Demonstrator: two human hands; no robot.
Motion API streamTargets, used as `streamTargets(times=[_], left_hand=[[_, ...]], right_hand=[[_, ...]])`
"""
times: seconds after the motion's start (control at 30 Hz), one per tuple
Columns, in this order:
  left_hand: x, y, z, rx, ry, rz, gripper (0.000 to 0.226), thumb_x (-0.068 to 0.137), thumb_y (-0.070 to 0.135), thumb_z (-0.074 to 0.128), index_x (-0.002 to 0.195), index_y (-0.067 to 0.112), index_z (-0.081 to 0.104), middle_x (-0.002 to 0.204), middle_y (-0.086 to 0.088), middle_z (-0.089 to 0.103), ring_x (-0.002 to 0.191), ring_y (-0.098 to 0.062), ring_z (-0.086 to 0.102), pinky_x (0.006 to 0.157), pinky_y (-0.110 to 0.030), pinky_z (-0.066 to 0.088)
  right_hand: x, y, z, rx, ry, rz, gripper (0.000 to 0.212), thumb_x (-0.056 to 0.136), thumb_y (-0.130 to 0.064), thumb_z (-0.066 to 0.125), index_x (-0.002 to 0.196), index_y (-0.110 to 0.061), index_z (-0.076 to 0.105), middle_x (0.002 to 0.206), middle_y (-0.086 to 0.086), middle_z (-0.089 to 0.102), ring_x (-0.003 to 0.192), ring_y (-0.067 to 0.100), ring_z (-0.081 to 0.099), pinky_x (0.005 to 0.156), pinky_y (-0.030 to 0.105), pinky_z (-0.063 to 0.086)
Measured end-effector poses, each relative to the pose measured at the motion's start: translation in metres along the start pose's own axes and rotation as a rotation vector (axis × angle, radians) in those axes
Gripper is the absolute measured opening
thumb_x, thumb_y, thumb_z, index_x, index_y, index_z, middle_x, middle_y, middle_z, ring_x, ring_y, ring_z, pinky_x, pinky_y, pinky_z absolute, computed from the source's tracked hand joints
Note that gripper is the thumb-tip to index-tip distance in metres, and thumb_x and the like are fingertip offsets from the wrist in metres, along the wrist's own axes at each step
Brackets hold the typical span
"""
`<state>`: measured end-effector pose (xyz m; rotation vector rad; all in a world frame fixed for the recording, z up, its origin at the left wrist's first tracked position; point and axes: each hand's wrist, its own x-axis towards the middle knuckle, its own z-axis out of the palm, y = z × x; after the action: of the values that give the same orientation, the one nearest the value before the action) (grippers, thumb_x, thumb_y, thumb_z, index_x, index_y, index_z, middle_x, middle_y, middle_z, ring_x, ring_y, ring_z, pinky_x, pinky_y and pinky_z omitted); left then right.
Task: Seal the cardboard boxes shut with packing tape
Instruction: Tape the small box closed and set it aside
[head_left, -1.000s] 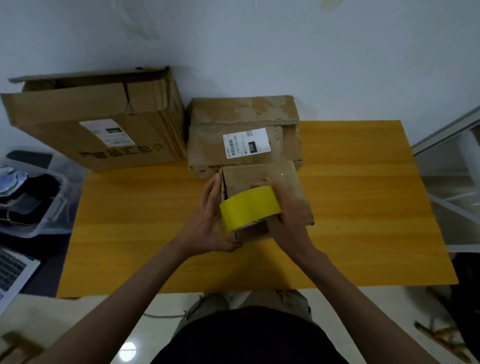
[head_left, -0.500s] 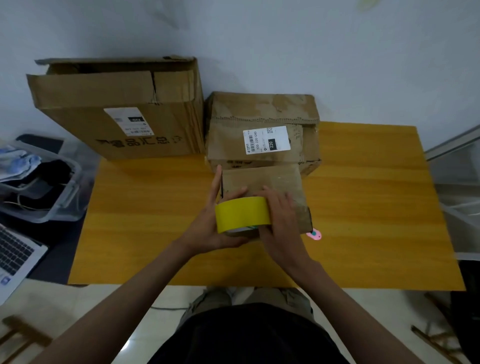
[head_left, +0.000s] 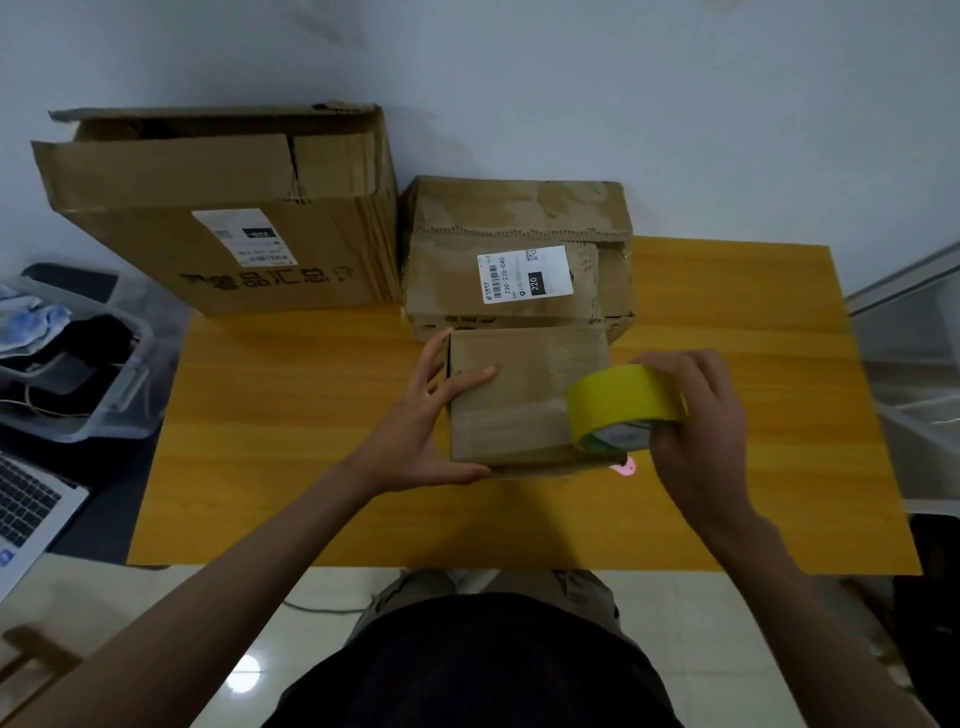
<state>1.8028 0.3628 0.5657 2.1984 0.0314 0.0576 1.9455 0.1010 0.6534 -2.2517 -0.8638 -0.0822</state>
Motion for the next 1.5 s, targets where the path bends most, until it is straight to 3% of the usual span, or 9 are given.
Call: streamTargets(times=[0.23,0.37,0.47,0.67,0.8,0.97,1.17,1.3,1.5], left_hand=[[0.010,0.005,0.008,0.035,-0.016,-0.004,0.097,0.071,0.051,0.089,0.152,0.036,0.038,0.166,0.005,-0.014,0.154,-0.026,0.013,0.117,-0.050,0.039],[0.011,0.005,0.010,0.049,-0.014,-0.003,0.097,0.070,0.055,0.088,0.152,0.038,0.037,0.166,0.004,-0.013,0.154,-0.028,0.015,0.115,-0.054,0.040],[0.013,0.009,0.015,0.054,-0.002,-0.001,0.097,0.070,0.056,0.087,0.151,0.038,0.038,0.167,0.004,-0.012,0.154,-0.027,0.016,0.115,-0.054,0.040],[0.012,0.006,0.011,0.061,0.002,-0.003,0.097,0.070,0.060,0.085,0.151,0.042,0.036,0.166,0.005,-0.011,0.152,-0.025,0.022,0.113,-0.051,0.043],[0.013,0.007,0.013,0.062,-0.002,-0.003,0.097,0.069,0.062,0.084,0.151,0.041,0.037,0.166,0.007,-0.011,0.151,-0.023,0.021,0.114,-0.046,0.041],[0.014,0.006,0.013,0.071,-0.005,-0.002,0.097,0.068,0.061,0.084,0.151,0.043,0.036,0.166,0.007,-0.012,0.151,-0.025,0.023,0.111,-0.049,0.044],[0.014,0.007,0.014,0.050,-0.005,-0.013,0.097,0.069,0.060,0.085,0.150,0.043,0.036,0.167,0.007,-0.012,0.151,-0.022,0.023,0.109,-0.039,0.045],[0.005,-0.001,0.003,0.050,-0.020,-0.040,0.099,0.068,0.067,0.081,0.150,0.049,0.030,0.167,0.005,-0.012,0.148,-0.018,0.026,0.106,-0.035,0.046],[-0.040,-0.025,-0.023,0.015,0.017,-0.143,0.104,0.068,0.058,0.083,0.153,0.049,0.024,0.168,0.008,-0.007,0.153,-0.009,0.016,0.106,-0.026,0.040]], right_hand=[[-0.015,0.030,-0.007,-0.005,-0.060,-0.014,0.047,0.074,0.003,0.045,0.117,-0.015,0.050,0.111,0.010,0.047,0.098,0.012,0.042,0.070,0.016,0.033],[-0.014,0.035,-0.016,-0.058,-0.095,-0.101,0.045,0.082,-0.012,0.041,0.125,-0.016,0.052,0.111,0.009,0.043,0.100,0.025,0.045,0.072,0.033,0.037],[-0.012,0.039,-0.018,-0.101,-0.093,-0.124,0.047,0.081,-0.012,0.042,0.127,-0.017,0.051,0.112,0.006,0.041,0.103,0.027,0.044,0.075,0.035,0.038],[-0.010,0.069,-0.039,-0.252,-0.045,-0.085,0.075,0.055,0.030,0.054,0.120,-0.006,0.067,0.112,0.013,0.044,0.106,0.031,0.044,0.082,0.024,0.028],[-0.016,0.098,-0.041,-0.174,-0.023,0.018,0.070,0.054,0.033,0.049,0.111,-0.008,0.058,0.110,0.012,0.042,0.099,0.018,0.039,0.070,0.023,0.027],[-0.030,0.123,-0.010,-0.086,-0.022,0.083,0.068,0.056,0.036,0.047,0.106,-0.011,0.049,0.108,0.012,0.041,0.098,0.015,0.036,0.076,0.011,0.030],[-0.049,0.144,0.035,0.055,-0.044,0.204,0.057,0.070,0.026,0.047,0.107,-0.017,0.050,0.105,0.006,0.051,0.088,0.014,0.044,0.065,0.031,0.033],[-0.049,0.132,0.055,0.362,0.077,0.423,0.043,0.089,0.020,0.048,0.117,-0.012,0.054,0.107,-0.027,0.059,0.086,0.000,0.056,0.063,0.025,0.042],[-0.037,0.066,0.057,0.558,0.029,0.342,0.038,0.085,0.002,0.056,0.119,-0.013,0.053,0.112,-0.022,0.057,0.094,0.005,0.057,0.064,0.024,0.045]])
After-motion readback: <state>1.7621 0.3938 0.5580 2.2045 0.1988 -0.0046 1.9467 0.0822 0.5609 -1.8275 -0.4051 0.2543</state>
